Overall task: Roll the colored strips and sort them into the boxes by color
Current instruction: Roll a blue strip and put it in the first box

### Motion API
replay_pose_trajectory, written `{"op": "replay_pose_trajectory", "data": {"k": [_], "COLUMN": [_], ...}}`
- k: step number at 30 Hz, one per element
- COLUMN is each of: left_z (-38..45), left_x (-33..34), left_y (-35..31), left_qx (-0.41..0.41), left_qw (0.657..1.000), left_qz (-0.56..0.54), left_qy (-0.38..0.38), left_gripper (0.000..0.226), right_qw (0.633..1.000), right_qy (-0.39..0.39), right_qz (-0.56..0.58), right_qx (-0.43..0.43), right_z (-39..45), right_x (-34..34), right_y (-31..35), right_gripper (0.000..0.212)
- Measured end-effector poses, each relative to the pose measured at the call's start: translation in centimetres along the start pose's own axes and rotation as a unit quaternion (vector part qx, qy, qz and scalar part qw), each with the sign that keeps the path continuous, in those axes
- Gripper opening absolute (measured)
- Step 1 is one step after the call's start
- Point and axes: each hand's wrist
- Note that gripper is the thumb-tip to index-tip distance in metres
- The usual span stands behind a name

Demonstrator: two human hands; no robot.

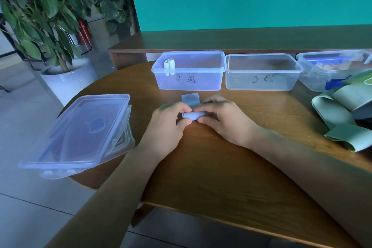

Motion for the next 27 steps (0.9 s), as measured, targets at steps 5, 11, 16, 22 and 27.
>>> {"op": "replay_pose_trajectory", "data": {"k": [5,11,16,22,27], "left_z": [-0.5,-2.8,-4.9,-5.5,-5.3], "left_x": [-0.4,-1.0,-1.5,-1.5,-1.4], "left_y": [-0.2,-0.8,-1.2,-1.2,-1.0], "left_qx": [-0.009,0.001,0.007,0.050,0.071], "left_qw": [1.000,0.999,0.999,0.999,0.997], "left_qz": [-0.012,-0.035,-0.017,-0.006,-0.001], "left_qy": [0.002,0.009,0.039,-0.013,-0.006], "left_gripper": [0.020,0.021,0.018,0.021,0.020], "right_qw": [1.000,0.999,0.997,0.996,0.997], "right_qy": [-0.019,-0.030,0.000,0.001,-0.008], "right_qz": [-0.002,0.038,0.071,0.092,0.082], "right_qx": [-0.011,-0.002,-0.020,-0.004,0.001], "right_z": [-0.6,-2.8,-4.8,-4.6,-4.0], "right_x": [-0.2,-1.3,-2.2,-2.1,-1.8], "right_y": [0.3,1.0,1.6,1.7,1.5], "right_gripper": [0.030,0.029,0.017,0.018,0.019]}}
Point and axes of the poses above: each hand's wrist, its own z-axis towards the middle knuckle, its own x-axis out of the palm, y = z × x, and after that the axes turned 9 degrees about -z, right-handed
